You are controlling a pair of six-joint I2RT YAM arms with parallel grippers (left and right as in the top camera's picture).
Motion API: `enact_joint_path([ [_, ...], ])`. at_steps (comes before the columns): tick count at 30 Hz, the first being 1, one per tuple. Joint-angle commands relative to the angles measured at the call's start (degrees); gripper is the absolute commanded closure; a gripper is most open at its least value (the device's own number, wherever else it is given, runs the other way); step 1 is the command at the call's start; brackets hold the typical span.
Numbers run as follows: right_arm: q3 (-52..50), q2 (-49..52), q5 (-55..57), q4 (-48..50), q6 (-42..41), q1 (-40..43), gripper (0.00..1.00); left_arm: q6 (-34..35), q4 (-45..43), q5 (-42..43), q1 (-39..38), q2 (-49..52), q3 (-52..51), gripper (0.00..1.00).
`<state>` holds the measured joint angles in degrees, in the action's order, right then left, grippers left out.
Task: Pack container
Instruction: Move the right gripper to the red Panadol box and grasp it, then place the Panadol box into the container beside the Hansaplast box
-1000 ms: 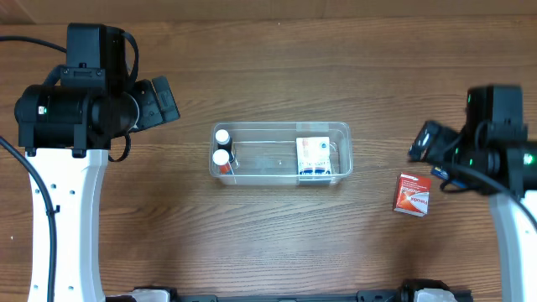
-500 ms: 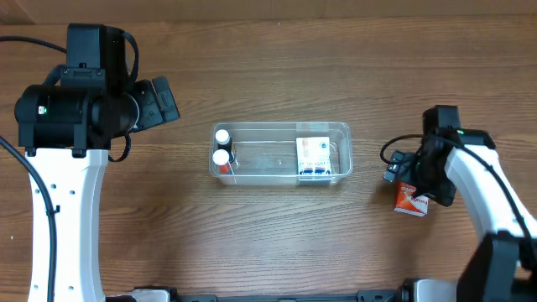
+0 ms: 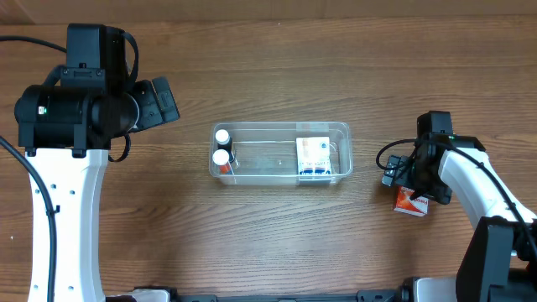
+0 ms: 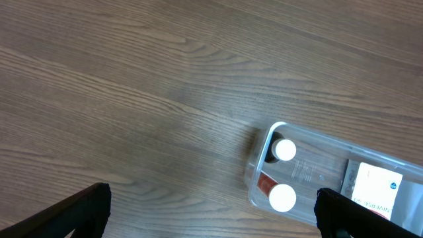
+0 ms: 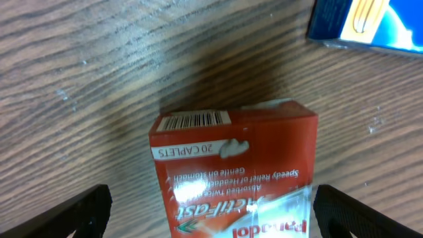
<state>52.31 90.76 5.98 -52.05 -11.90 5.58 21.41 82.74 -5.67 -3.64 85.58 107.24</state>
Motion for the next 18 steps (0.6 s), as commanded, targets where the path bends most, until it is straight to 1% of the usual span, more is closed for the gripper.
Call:
enact_joint_path([
  [1, -1.64, -0.20, 0.37, 1.66, 0.44, 0.28, 0.00, -1.53, -0.24, -0.52, 0.28, 0.24, 0.07, 0.00],
  [5, -2.27, -0.17, 0.37, 3.02, 0.44, 0.28, 0.00, -1.70, -0.22, -0.50, 0.28, 0.24, 0.07, 0.00],
  [10, -6.19, -0.17, -0.70, 6.54, 0.42, 0.28, 0.00, -1.70, -0.22, -0.50, 0.28, 0.24, 0.07, 0.00],
  [14, -6.25, -0.13, -1.14, 6.80, 0.39, 0.28, 0.01, -1.70, -0.20, -0.50, 0.28, 0.24, 0.07, 0.00],
  [15, -6.25, -0.13, -1.14, 6.95, 0.39, 0.28, 0.02, -1.73, -0.20, -0.50, 0.28, 0.24, 0.07, 0.00],
  [18, -6.23, -0.13, -1.14, 7.69, 0.39, 0.28, 0.17, -1.70, -0.20, -0.50, 0.28, 0.24, 0.07, 0.00],
])
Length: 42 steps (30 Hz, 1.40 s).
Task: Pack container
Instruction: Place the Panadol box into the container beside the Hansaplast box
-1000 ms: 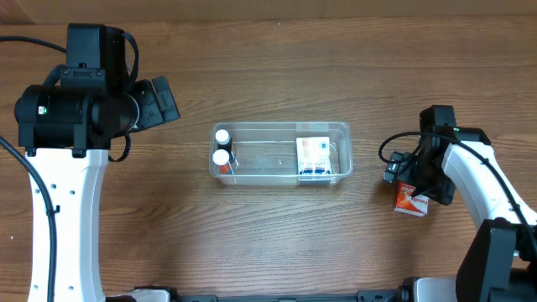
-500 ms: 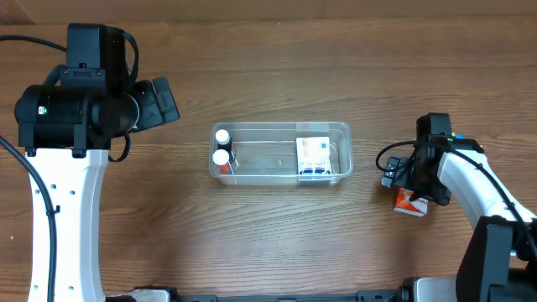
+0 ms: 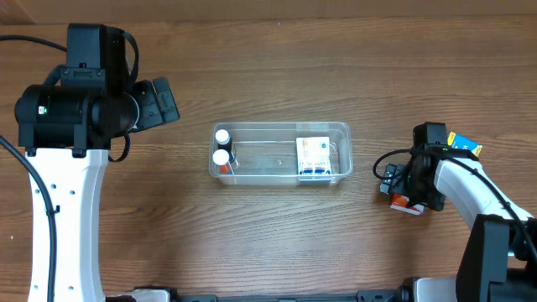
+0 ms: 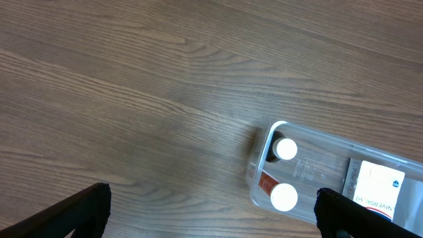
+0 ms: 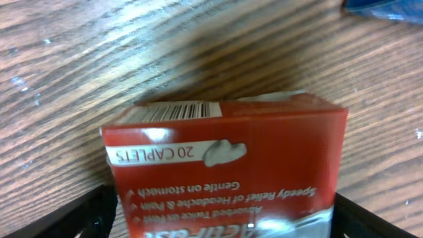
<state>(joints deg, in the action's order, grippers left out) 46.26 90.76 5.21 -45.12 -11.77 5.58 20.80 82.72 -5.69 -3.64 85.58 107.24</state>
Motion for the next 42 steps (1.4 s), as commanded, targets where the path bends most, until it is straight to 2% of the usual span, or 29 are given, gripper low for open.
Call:
enact_joint_path([
  [1, -0.17, -0.13, -0.37, 0.94, 0.26, 0.28, 0.20, -1.09, -0.17, -0.48, 0.28, 0.24, 0.07, 0.00],
  [4, -0.13, -0.13, -0.37, 1.36, 0.24, 0.28, 0.28, -1.09, -0.11, -0.46, 0.28, 0.24, 0.07, 0.00],
  [7, 0.15, -0.13, -0.42, 1.60, -0.22, 0.28, 0.29, -1.09, -0.13, -0.44, 0.28, 0.24, 0.07, 0.00],
  [9, 1.60, -0.15, -0.87, 1.09, -0.20, 0.22, 0.33, -1.09, -0.13, -0.44, 0.28, 0.24, 0.07, 0.00],
  [12, 5.49, -0.33, -2.69, -2.29, -0.22, 0.22, 0.33, -1.09, -0.13, -0.46, 0.28, 0.24, 0.07, 0.00],
  [18, 24.24, -3.10, -6.95, -17.51, 0.28, -1.57, 0.33, -1.09, -0.13, -0.46, 0.28, 0.24, 0.07, 0.00],
  [21, 34.16, -5.03, -7.93, -22.71, 0.28, -7.13, 0.33, -1.09, -0.13, -0.46, 0.28, 0.24, 0.07, 0.00],
  [24, 40.11, -6.01, -7.91, -23.10, 0.09, -16.68, 0.36, -1.07, -0.13, -0.46, 0.28, 0.24, 0.07, 0.00],
  [27, 40.00, -5.40, -7.82, -20.28, -1.70, -26.29, 0.38, -1.07, -0.15, -0.44, 0.28, 0.24, 0.07, 0.00],
  [33, 39.52, 1.62, -7.91, -15.69, -11.06, -36.83, 0.38, -1.07, -0.13, -0.46, 0.28, 0.24, 0.07, 0.00],
  [37, 39.52, 4.74, -6.19, -14.53, -14.97, -38.25, 0.40, -1.11, 0.24, -0.50, 0.28, 0.24, 0.07, 0.00],
  [42, 39.58, 4.72, -4.83, -16.74, -14.67, -35.67, 0.38, -1.11, 0.24, -0.48, 0.28, 0.24, 0.07, 0.00],
])
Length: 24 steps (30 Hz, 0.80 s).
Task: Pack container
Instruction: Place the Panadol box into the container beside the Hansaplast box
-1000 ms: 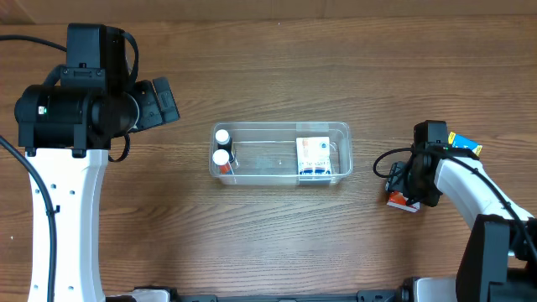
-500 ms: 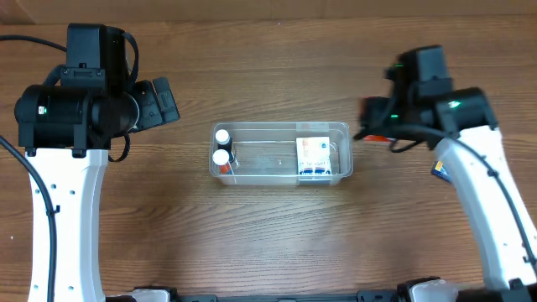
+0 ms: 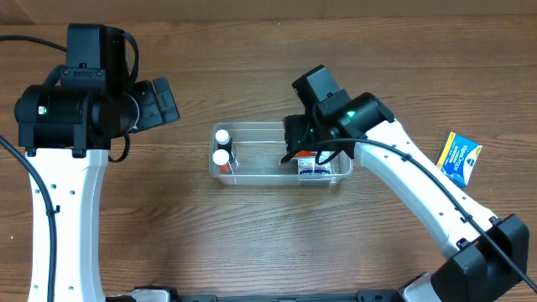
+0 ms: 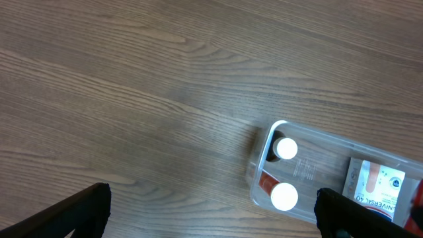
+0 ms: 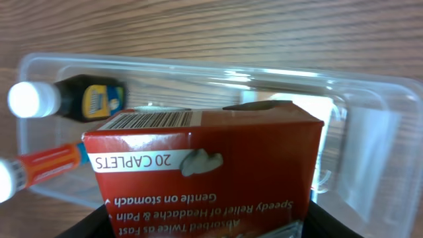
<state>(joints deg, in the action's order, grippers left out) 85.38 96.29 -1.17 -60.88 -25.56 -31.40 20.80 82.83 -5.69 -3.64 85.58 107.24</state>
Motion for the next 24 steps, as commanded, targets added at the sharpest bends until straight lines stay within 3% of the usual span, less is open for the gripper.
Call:
enact_joint_path([
  [1, 0.44, -0.79, 1.70, -2.08, 0.26, 1.60, 0.38, -1.11, 0.11, -0.48, 0.28, 0.24, 0.07, 0.00],
  [13, 0.07, 9.62, 4.11, -5.20, 0.39, 2.10, 0.35, -1.53, 0.15, -0.50, 0.28, 0.24, 0.07, 0.00],
  [24, -0.79, 10.49, 4.07, -2.82, 0.42, 4.42, 0.35, -1.51, 0.15, -0.48, 0.28, 0.24, 0.07, 0.00],
])
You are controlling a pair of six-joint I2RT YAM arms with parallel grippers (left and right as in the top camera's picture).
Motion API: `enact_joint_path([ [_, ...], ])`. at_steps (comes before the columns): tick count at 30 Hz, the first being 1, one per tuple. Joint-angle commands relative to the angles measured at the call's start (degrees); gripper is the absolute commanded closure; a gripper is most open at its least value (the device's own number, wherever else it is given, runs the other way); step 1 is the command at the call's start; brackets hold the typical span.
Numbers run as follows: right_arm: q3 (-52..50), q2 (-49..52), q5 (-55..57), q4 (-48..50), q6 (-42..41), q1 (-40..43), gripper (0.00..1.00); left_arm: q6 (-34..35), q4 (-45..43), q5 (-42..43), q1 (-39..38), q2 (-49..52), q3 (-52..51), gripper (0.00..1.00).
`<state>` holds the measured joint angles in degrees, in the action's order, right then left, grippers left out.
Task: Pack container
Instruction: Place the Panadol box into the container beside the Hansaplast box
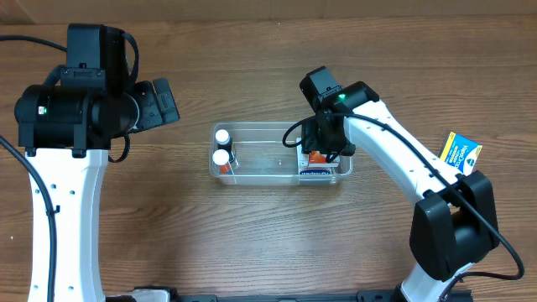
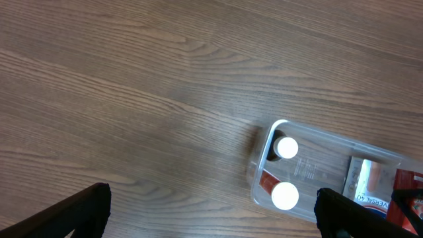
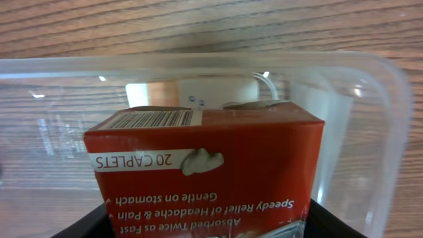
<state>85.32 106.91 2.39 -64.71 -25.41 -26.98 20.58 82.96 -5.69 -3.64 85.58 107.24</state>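
A clear plastic container (image 1: pixel 252 127) lies mid-table. At its left end stand two white-capped bottles (image 1: pixel 221 146); at its right end lies a white and blue box (image 1: pixel 317 171). My right gripper (image 1: pixel 321 149) is shut on a red caplet box (image 3: pixel 206 168), held over the container's right end just above the white box (image 3: pixel 218 90). The left gripper (image 2: pixel 211 228) hangs open high above bare table left of the container (image 2: pixel 310 165), nothing between its fingers.
A blue and yellow packet (image 1: pixel 460 156) lies on the table at the far right, beside the right arm's forearm. The left arm's white body stands along the left side.
The right gripper, still holding the red box, has shifted from the container's middle to its right end, over the white box. The left arm has not moved.
The red box first lay on the table at the far right with the right gripper open around it. The gripper then closed in on it. Later the box was held over the container's middle, and now over its right end.
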Motion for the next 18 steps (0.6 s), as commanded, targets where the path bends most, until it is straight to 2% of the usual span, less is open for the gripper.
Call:
enact_joint_path([
  [1, -1.66, -0.13, 0.48, 1.79, 0.15, 0.00, 0.35, -1.31, 0.02, -0.48, 0.28, 0.24, 0.07, 0.00],
  [7, -5.25, -0.13, 0.09, 5.53, 0.09, 0.02, 0.35, -1.29, 0.00, -0.48, 0.28, 0.24, 0.07, 0.00],
  [9, -5.25, -0.13, 0.09, 5.55, 0.09, 0.00, 0.31, -1.31, 0.00, -0.48, 0.28, 0.24, 0.07, 0.00],
  [10, -5.25, -0.15, 0.09, 5.51, 0.09, 0.00, 0.26, -1.29, 0.02, -0.48, 0.28, 0.24, 0.07, 0.00],
  [12, -5.25, -0.13, 0.09, 5.51, 0.09, 0.00, 0.00, -1.29, 0.02, -0.48, 0.28, 0.24, 0.07, 0.00],
  [18, -1.64, -1.49, 1.53, 3.23, 0.13, 0.02, 0.00, -1.29, 0.00, -0.48, 0.28, 0.24, 0.07, 0.00],
])
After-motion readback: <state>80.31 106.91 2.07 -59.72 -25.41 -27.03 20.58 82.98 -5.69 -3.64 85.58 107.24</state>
